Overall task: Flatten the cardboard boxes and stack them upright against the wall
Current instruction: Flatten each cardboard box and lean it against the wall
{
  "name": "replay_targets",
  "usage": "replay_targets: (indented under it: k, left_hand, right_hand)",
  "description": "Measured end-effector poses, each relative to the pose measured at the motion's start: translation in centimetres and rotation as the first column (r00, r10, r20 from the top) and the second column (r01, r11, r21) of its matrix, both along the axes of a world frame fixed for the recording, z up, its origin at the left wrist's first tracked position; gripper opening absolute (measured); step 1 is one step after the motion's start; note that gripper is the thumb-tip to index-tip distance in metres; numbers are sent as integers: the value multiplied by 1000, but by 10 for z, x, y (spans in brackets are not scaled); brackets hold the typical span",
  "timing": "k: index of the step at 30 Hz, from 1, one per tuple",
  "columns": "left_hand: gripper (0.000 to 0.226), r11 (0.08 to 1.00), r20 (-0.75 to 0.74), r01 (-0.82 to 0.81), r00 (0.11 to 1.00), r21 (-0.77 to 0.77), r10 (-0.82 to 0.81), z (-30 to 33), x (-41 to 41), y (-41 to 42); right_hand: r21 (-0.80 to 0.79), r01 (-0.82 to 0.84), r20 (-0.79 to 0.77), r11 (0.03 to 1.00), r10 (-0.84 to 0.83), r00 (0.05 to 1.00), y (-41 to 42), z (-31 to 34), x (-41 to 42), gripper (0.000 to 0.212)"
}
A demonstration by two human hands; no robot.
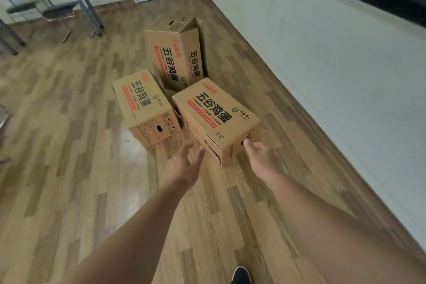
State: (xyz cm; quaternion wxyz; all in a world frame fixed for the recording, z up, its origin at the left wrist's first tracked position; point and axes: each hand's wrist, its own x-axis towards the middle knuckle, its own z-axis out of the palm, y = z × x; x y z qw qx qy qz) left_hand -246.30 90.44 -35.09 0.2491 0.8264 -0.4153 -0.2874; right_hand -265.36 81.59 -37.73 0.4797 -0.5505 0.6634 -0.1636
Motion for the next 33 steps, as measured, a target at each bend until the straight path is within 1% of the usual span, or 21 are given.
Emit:
replay_targets:
  k: [5,8,13,15,19,20,21,23,25,27,30,31,33]
  left_hand:
    - [69,999,-4,-8,1000,48,8,-30,35,-78]
    - [69,999,-1,-8,1000,44,8,-53,51,-123]
    - [73,993,-21,31,999,118,-28,-121,85,-224]
    - [74,990,-33,48,998,130,-44,-146,95,-263]
    - [66,981,-4,111,994,162,-111,-212,108,-351]
    - [65,977,-9,127,992,170,-127,-234,106,-370]
    - [64,977,-16,133,991,167,-132,-242,105,-379]
    - [63,971,-1,143,989,189,-145,-283,97,-410]
    - [67,971,-6,149,989,187,-150,-307,92,-432]
    - [73,978,-14,134,991,158,-133,-352,84,-459]
    - [75,987,46,106,993,118,-112,-395,73,-484]
    - [74,988,67,96,992,119,-104,-403,69,-489]
    - [72,984,94,95,989,153,-110,-433,57,-503]
  right_hand:
    - [80,37,-43,996,-34,999,-79,-25,37,69]
    - [118,58,-66,991,-50,997,-123,-43,53,68]
    - [194,80,-121,978,-57,991,-215,-94,82,65]
    - [220,118,-134,968,-90,987,-249,-109,92,65]
    - [277,192,-159,942,-152,975,-334,-170,105,63]
    - [306,207,-168,929,-162,972,-352,-191,106,64]
    - [318,224,-164,921,-179,970,-363,-202,105,66]
    - [354,308,-180,883,-258,949,-397,-246,100,73]
    - [374,413,-196,830,-365,910,-420,-273,95,79]
    - [399,503,-183,766,-471,863,-448,-314,87,78]
    - [431,555,-113,711,-568,815,-474,-358,77,72]
    - [446,567,-89,693,-596,798,-479,-368,75,71]
    - [510,589,-41,627,-666,745,-489,-400,70,73]
